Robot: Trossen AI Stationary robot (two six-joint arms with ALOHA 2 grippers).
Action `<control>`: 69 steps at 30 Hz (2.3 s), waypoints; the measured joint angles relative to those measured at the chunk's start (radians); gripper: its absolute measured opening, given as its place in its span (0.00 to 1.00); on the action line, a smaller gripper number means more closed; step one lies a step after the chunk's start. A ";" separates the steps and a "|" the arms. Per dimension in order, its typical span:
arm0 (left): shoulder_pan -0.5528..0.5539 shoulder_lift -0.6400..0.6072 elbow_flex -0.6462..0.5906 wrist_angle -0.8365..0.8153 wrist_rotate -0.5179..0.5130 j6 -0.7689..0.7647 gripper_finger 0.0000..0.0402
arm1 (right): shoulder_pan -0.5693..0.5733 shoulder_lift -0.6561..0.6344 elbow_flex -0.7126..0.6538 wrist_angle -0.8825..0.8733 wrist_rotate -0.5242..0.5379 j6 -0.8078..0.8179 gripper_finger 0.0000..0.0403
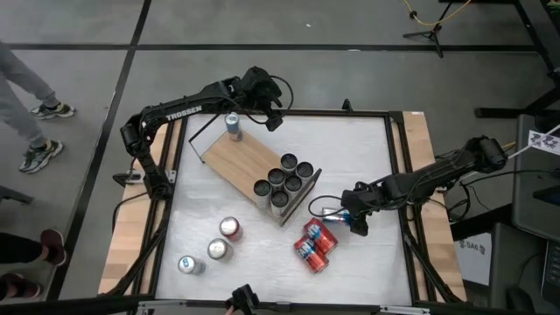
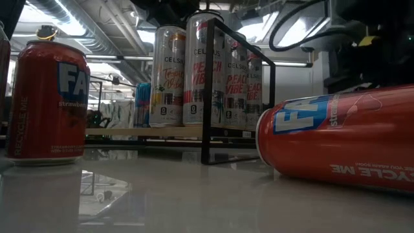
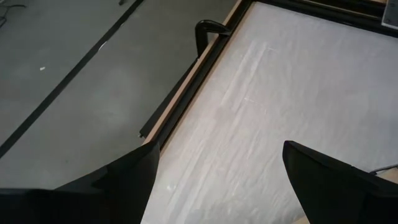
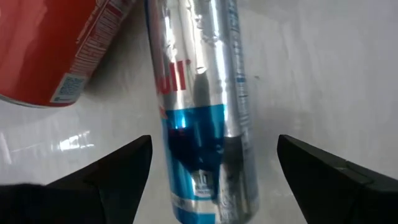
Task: Place canned beverage on shelf
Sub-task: Put the right blue soda can on the shelf aligned with the other blue soda can
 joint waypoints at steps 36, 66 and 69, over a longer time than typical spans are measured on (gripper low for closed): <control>0.000 0.000 0.000 0.000 0.000 0.000 0.83 | -0.001 0.077 -0.105 0.118 0.009 0.001 0.59; -0.075 -0.038 0.000 0.051 0.036 0.094 0.83 | -0.001 0.077 0.440 -0.340 0.006 -0.108 0.58; -0.087 -0.073 0.000 0.080 0.035 0.095 0.83 | -0.001 0.077 0.487 -0.340 0.035 -0.108 0.58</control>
